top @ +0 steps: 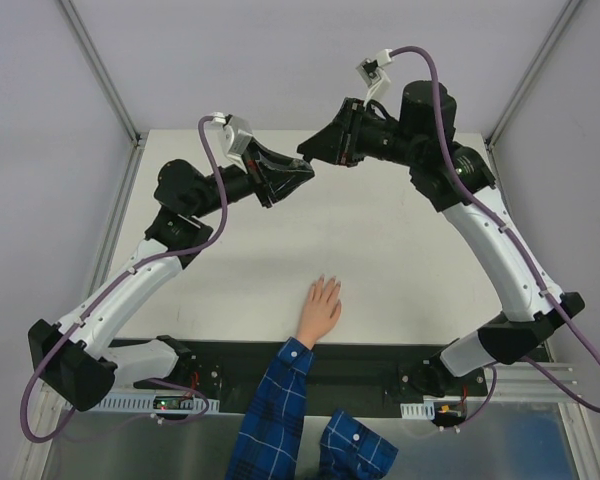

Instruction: Paint the nails

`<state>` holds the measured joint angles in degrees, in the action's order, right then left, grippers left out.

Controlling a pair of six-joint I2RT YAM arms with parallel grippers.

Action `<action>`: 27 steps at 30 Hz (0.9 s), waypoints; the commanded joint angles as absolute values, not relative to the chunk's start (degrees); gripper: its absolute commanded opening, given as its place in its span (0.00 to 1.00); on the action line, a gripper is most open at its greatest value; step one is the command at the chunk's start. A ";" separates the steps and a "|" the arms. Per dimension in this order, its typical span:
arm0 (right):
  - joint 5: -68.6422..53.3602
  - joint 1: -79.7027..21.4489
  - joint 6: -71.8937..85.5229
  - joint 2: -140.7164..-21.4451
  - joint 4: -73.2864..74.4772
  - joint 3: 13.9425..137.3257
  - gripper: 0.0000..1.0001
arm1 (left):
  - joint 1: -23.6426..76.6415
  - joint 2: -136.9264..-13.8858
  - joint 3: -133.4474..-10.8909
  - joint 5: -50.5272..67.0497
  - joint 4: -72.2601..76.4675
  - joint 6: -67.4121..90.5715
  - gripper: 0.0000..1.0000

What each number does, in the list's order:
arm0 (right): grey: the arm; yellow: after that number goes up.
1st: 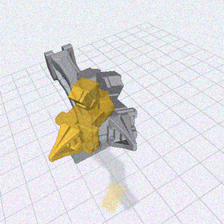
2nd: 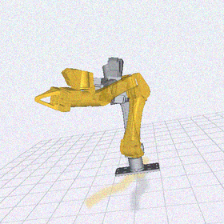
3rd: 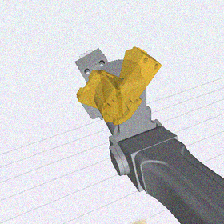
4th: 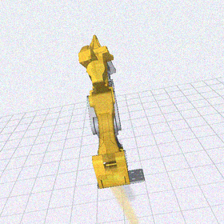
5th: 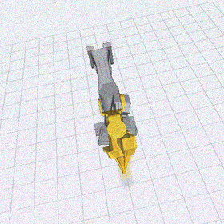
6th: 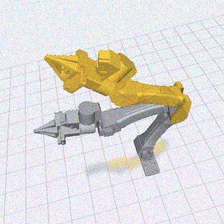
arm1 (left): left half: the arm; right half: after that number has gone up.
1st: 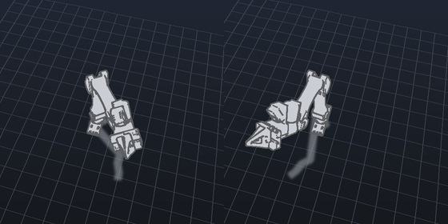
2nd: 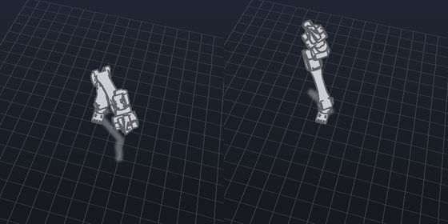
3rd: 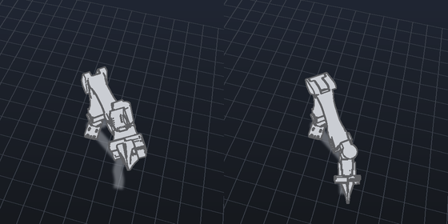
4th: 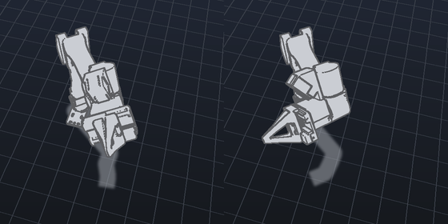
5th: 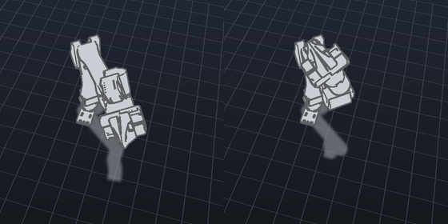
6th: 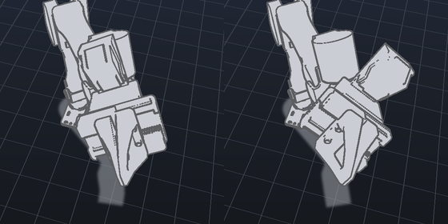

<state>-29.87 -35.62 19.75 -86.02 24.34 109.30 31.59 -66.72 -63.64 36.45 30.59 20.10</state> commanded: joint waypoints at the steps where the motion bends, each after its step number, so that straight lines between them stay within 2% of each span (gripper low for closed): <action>1: -29.35 -35.86 20.39 -85.96 24.96 110.92 0.01 | 32.17 -64.25 -65.74 35.15 33.04 19.59 0.00; 4: -37.48 -35.60 20.30 -85.08 16.38 106.10 0.00 | 32.08 -63.37 -64.17 37.52 36.37 22.40 0.00; 6: -44.26 -34.64 25.36 -82.63 -3.70 96.05 0.00 | 31.47 -62.67 -61.88 40.76 40.84 27.05 0.00; 8: -53.93 -33.76 31.26 -82.52 -24.83 90.99 0.01 | 29.63 -63.19 -59.17 44.11 52.08 36.70 0.00; 11: -62.74 -33.22 38.22 -86.38 -32.67 92.89 0.00 | 28.74 -66.00 -58.71 49.82 62.74 47.36 0.00; 15: -62.14 -33.22 39.21 -85.61 -32.18 93.78 0.01 | 28.65 -66.63 -59.59 51.77 59.87 46.24 0.00; 16: -61.09 -33.22 36.15 -85.17 -30.08 94.21 0.04 | 28.74 -65.66 -59.85 50.38 58.03 42.49 0.00; 20: -53.46 -33.57 22.72 -82.44 -4.66 97.99 0.36 | 28.65 -64.07 -61.34 47.99 45.38 34.20 0.00; 22: -49.51 -33.49 21.89 -81.39 -1.33 98.61 0.43 | 28.65 -63.63 -61.61 46.94 42.73 31.22 0.00; 23: -47.57 -33.49 20.67 -81.13 2.86 99.31 0.54 | 28.65 -63.55 -61.70 45.98 41.93 30.68 0.00; 25: -45.53 -33.57 19.60 -80.51 6.57 100.02 0.61 | 28.74 -63.46 -62.22 45.70 39.82 28.93 0.00; 26: -44.22 -33.40 18.99 -80.33 8.59 101.15 0.69 | 28.65 -63.46 -62.40 45.44 39.21 28.57 0.00; 27: -43.16 -33.31 17.77 -80.07 10.27 101.60 0.71 | 28.65 -63.54 -62.58 45.27 38.50 28.13 0.00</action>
